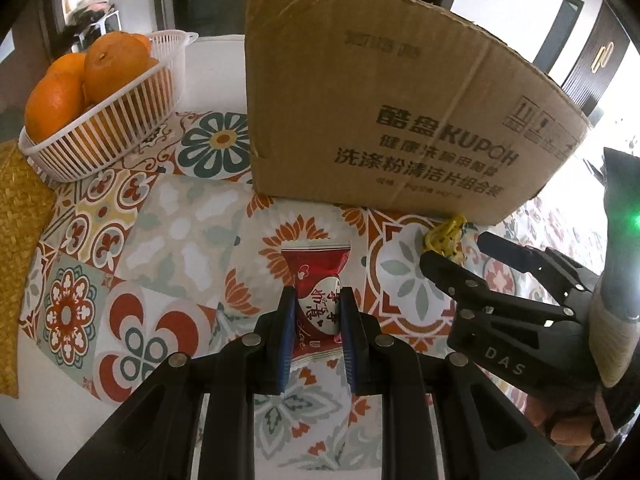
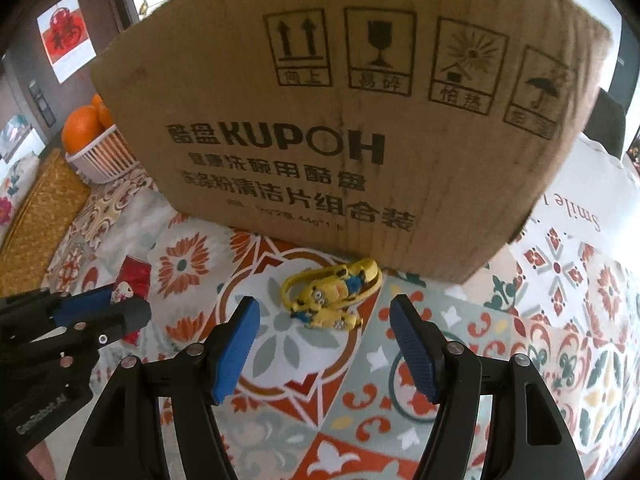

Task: Organize soft objects
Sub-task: 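Grasp the red candy packet with the left gripper while the right grasps the yellow Minion toy, then carry the candy packet and Minion toy over the box and open both grippers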

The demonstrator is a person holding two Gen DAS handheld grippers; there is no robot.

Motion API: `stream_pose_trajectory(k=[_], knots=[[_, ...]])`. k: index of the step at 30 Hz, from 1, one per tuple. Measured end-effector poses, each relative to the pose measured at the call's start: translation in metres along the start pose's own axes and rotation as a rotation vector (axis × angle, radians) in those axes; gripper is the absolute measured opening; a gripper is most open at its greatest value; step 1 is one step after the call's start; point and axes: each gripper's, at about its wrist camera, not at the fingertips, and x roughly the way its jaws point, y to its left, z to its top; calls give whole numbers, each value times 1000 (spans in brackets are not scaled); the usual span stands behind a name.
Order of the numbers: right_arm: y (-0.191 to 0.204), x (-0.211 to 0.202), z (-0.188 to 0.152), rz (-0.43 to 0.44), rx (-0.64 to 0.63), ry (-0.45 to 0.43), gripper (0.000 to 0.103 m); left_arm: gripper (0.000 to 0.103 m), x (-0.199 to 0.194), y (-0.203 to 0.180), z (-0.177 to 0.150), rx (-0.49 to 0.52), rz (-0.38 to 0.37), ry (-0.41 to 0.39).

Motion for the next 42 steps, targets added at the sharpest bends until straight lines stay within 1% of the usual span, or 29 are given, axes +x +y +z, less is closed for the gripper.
stream_pose_trajectory(k=[7, 14, 15, 17, 23, 25, 26, 34, 38, 42], knots=[[-4, 14, 4, 2, -2, -1, 69, 22, 7, 0, 6, 4, 6, -18], [-8, 14, 3, -9, -6, -26, 68, 22, 12, 2, 10, 6, 14, -27], [-7, 15, 3, -14, -4, -30, 66, 22, 12, 2, 10, 6, 17, -28], [-7, 15, 3, -20, -6, -38, 58, 22, 14, 3, 10, 8, 22, -25], [-2, 15, 2, -16, 0, -43, 55, 22, 14, 3, 9, 8, 17, -25], [-1, 10, -1, -8, 8, -48, 46, 22, 11, 2, 9, 12, 12, -30], [-1, 7, -1, -6, 11, -50, 44, 22, 9, 1, 9, 14, 11, -32], [2, -2, -7, -4, 35, -49, 43, 22, 0, -5, 9, 39, 5, -46], [2, -13, -12, -3, 45, -56, 43, 22, -3, -9, 8, 47, -7, -48], [4, -27, -15, -21, 44, -76, 43, 22, -6, -11, 8, 50, -15, -53]])
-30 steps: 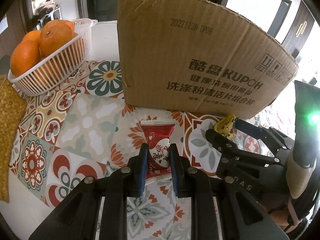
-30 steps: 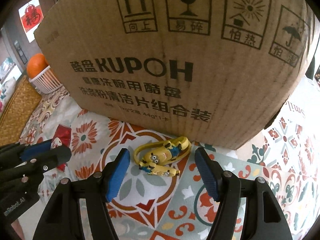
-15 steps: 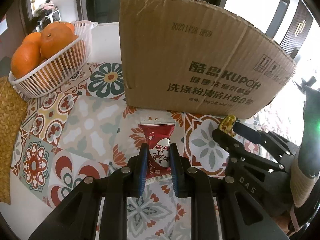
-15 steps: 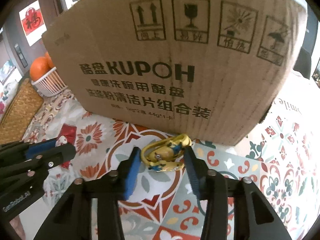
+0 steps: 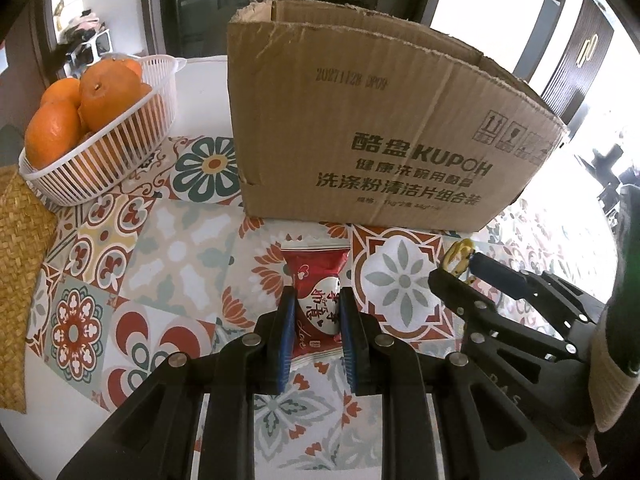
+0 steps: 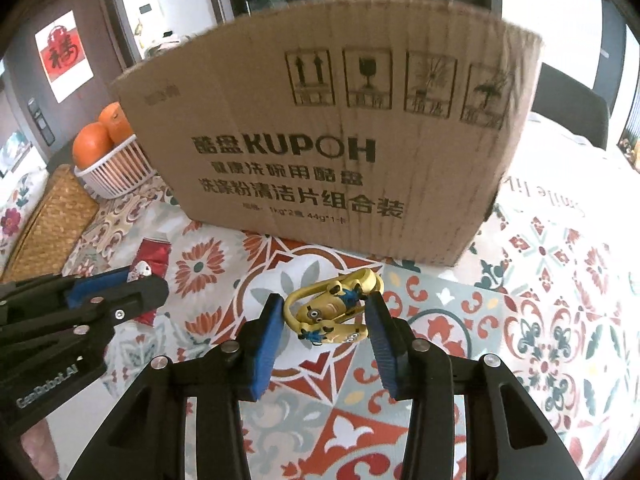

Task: Organize soft objects
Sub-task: 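Carry the candy packet and Minion toy over the box and open both grippers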

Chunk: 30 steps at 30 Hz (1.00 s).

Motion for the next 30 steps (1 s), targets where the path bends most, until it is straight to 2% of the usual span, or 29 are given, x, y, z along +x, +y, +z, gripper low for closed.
stream_pose_trajectory(k=[20, 30], knots=[[9, -97, 18, -76, 54, -141, 43, 22, -69, -12, 20, 96, -62, -110], [10, -141, 37, -106, 83, -223, 43, 22, -113, -27, 41, 155, -85, -199]])
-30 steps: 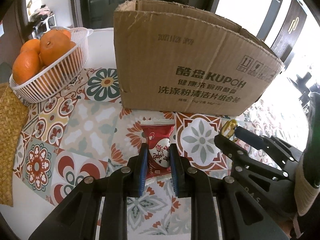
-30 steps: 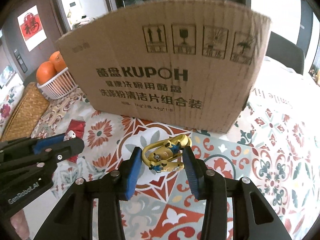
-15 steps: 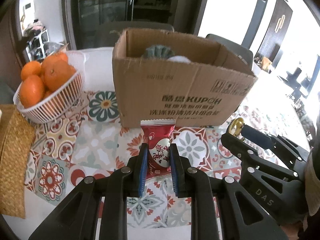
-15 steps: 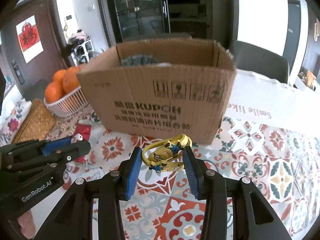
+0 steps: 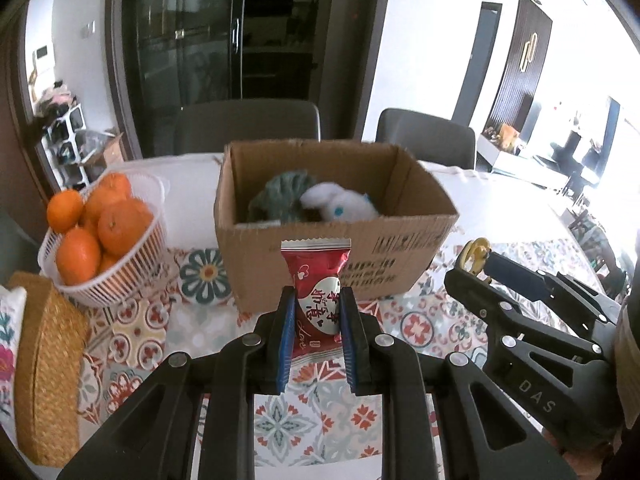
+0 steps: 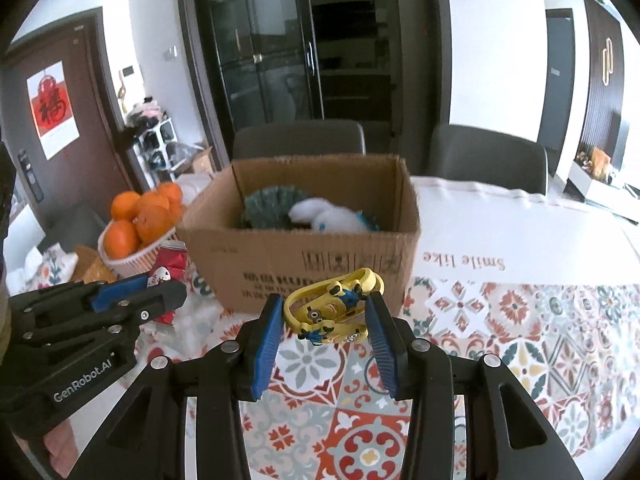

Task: Organize soft objects
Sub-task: 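Carry the candy packet and Minion toy over the box and open both grippers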

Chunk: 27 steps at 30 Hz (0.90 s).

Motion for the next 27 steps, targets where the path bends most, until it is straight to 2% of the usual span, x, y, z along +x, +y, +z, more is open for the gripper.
stream_pose_trajectory(k=[11, 17, 22, 27], knots=[[4, -21, 41, -5, -10, -86, 43, 22, -19, -3, 40, 30, -14, -72], [6, -22, 66, 3, -19, -117, 43, 22, -20, 1, 62, 38, -21, -86], [5, -10, 86, 5, -28, -108, 43, 22, -10, 5, 82, 50, -19, -79], [0, 14, 105, 23, -13, -55, 43, 22, 9, 7, 100, 57, -30, -39]])
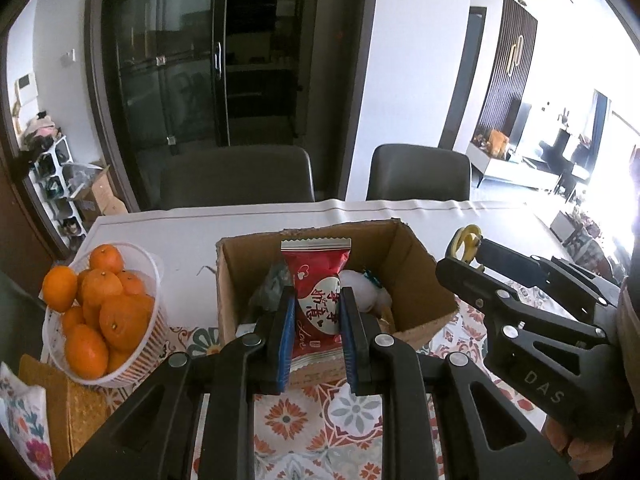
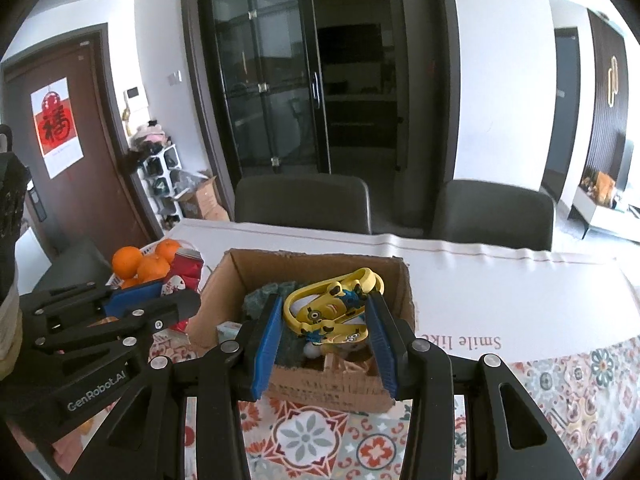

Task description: Organize soft objects

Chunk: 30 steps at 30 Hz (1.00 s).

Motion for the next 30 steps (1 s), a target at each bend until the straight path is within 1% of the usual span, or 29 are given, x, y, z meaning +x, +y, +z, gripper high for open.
stream_pose_trajectory(k=[9, 14, 15, 18, 19, 20, 23, 25, 26, 27, 29, 30], knots=[[-20, 54, 12, 42, 73, 151, 43, 22, 38, 4, 21, 8, -11, 96], [-27, 79, 12, 45, 97, 218, 44, 23, 65, 8, 26, -12, -27, 184], [-27, 83, 12, 44, 101, 230, 44, 26, 70, 9, 27, -16, -26, 203], [-30, 95, 11, 40, 116, 265, 46, 47, 83, 11, 27, -28, -23, 241], [-31, 98, 11, 39, 119, 275, 47, 48, 84, 12, 27, -29, -5, 246], [-32, 101, 10, 40, 124, 290, 48, 48, 84, 14, 26, -30, 5, 244], [-34, 101, 10, 20, 141, 302, 56, 52, 79, 17, 23, -35, 35, 240], [-31, 93, 11, -5, 136, 283, 58, 58, 69, 19, 20, -31, 61, 217], [-29, 86, 10, -22, 130, 271, 59, 59, 62, 20, 18, -30, 82, 205], [-25, 79, 10, -32, 124, 256, 61, 59, 57, 22, 17, -30, 98, 195], [-17, 61, 9, -63, 112, 219, 64, 62, 40, 24, 12, -34, 140, 163], [-12, 50, 8, -75, 106, 196, 67, 65, 34, 26, 11, -35, 149, 151]])
